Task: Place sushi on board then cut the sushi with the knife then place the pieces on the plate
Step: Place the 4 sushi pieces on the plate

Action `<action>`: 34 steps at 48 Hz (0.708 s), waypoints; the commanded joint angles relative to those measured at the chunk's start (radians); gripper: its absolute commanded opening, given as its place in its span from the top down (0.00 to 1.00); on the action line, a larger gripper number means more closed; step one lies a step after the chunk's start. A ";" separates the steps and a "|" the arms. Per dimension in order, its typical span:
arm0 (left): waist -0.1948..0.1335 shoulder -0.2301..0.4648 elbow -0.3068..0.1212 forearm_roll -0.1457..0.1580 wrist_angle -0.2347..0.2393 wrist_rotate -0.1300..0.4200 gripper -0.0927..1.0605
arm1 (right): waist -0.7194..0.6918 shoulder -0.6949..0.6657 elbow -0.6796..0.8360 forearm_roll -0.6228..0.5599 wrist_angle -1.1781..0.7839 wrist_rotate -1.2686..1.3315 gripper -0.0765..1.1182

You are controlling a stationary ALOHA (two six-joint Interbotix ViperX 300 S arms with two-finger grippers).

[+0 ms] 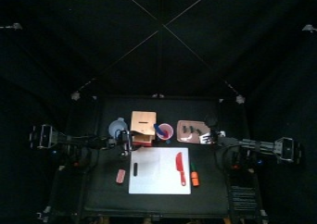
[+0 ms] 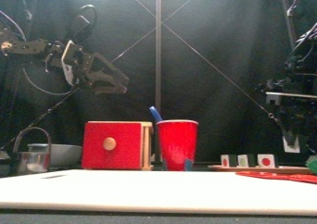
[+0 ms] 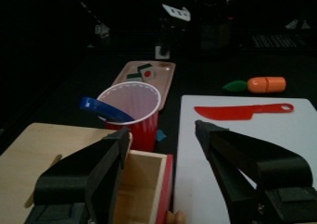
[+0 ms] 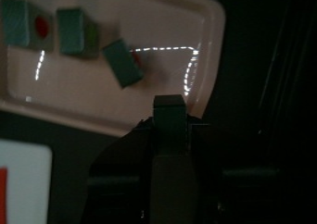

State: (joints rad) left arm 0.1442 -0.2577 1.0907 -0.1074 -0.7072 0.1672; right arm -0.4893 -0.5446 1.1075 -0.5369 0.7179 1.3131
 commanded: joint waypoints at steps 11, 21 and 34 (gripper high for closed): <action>0.008 -0.003 -0.012 0.002 -0.006 0.000 0.12 | -0.109 0.092 0.031 -0.009 -0.189 0.000 0.45; 0.008 -0.003 -0.011 0.006 -0.006 0.000 0.12 | -0.138 0.161 0.020 -0.041 -0.224 0.000 0.41; 0.009 -0.003 -0.008 0.012 -0.006 0.000 0.12 | -0.138 0.140 0.014 -0.057 -0.218 0.002 0.22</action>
State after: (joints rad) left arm 0.1503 -0.2592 1.0937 -0.0966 -0.7072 0.1672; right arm -0.6228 -0.3789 1.1367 -0.5906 0.4893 1.3131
